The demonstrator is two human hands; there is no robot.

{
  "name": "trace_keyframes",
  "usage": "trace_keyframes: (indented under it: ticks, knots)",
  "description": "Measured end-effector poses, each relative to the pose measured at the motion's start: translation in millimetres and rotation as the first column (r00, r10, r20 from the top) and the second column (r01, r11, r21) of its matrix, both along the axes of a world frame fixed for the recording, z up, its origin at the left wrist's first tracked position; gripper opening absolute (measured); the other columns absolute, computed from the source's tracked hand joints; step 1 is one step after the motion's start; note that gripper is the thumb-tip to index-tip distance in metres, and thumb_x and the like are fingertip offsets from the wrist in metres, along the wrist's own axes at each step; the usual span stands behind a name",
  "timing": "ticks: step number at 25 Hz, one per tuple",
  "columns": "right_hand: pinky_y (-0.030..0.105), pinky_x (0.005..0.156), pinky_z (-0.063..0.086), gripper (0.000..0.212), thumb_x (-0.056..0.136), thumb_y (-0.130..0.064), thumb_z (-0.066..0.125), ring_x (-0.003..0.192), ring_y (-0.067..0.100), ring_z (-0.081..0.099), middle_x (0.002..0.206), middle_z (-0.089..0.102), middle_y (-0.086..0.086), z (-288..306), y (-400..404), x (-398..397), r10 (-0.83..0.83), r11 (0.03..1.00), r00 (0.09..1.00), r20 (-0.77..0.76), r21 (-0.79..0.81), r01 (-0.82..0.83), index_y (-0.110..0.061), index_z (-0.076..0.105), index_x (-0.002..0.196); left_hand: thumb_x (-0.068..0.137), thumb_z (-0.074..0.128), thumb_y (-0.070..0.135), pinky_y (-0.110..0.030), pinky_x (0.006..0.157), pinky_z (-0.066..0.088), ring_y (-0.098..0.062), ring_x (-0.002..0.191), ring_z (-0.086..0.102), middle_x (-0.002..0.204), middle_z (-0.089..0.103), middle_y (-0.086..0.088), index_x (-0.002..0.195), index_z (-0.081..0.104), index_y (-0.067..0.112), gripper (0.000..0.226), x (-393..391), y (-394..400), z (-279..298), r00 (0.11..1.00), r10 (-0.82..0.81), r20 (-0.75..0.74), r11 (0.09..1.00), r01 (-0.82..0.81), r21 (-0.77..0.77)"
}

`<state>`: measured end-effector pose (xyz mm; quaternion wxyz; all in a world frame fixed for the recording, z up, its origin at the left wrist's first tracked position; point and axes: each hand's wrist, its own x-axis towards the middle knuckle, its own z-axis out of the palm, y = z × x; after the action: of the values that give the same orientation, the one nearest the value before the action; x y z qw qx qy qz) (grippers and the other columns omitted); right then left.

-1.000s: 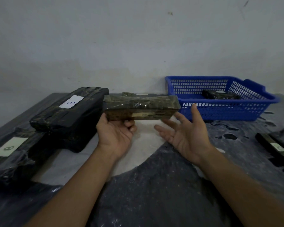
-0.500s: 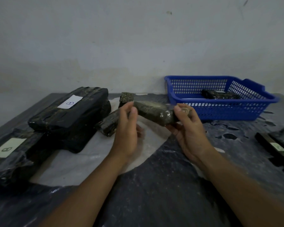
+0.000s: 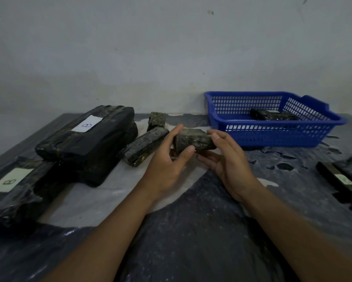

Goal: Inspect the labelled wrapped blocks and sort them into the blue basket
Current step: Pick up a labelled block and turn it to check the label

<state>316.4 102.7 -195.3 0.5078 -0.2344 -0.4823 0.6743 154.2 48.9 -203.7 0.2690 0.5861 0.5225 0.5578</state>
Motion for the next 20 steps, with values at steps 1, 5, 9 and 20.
trace_keyframes:
  ticks: [1,5,9,20]
  knots:
    - [0.034,0.086,0.062,0.04,0.086,-0.031,0.064,0.11,0.028,0.071,0.116,0.074,0.007,0.2,-0.7,-0.3,0.002,1.0,1.0,-0.003,0.003,-0.002,-0.012,0.062,0.121,0.094,0.065,0.045,-0.024,0.105,0.05,0.001,0.128,0.057,0.141,0.052,0.021,0.156,0.037,0.029,0.07,0.4,-0.4,0.4,1.0,-0.007,0.013,1.0,0.007,0.001]
    - [0.028,0.083,0.06,0.038,0.084,-0.032,0.077,0.119,0.02,0.068,0.148,0.055,-0.002,-1.7,-4.0,-5.0,-0.058,0.995,0.997,0.05,0.089,0.054,-0.019,0.064,0.117,0.094,0.06,0.039,-0.019,0.102,0.05,0.007,0.123,0.058,0.135,0.055,0.025,0.154,0.041,0.023,0.065,4.0,-0.5,1.9,0.999,-0.006,0.053,1.0,0.005,0.026]
    - [0.027,0.082,0.06,0.039,0.083,-0.036,0.069,0.112,0.019,0.072,0.149,0.054,-0.009,-3.8,-8.0,-8.8,-0.088,0.98,0.991,0.104,0.189,0.067,-0.021,0.066,0.119,0.098,0.059,0.036,-0.017,0.095,0.05,0.003,0.118,0.062,0.131,0.061,0.019,0.147,0.049,0.024,0.052,3.8,-0.2,1.4,0.997,0.039,0.066,0.998,-0.042,0.048]
    - [0.035,0.089,0.062,0.025,0.085,-0.022,0.076,0.104,0.024,0.076,0.116,0.076,0.009,-5.9,-6.5,-8.1,-0.16,0.96,0.974,0.163,0.257,0.115,-0.016,0.073,0.11,0.103,0.055,0.014,-0.015,0.075,0.052,0.002,0.095,0.07,0.115,0.07,0.004,0.132,0.06,0.012,0.029,3.9,-0.9,5.3,0.991,0.034,0.126,0.998,-0.04,0.039]
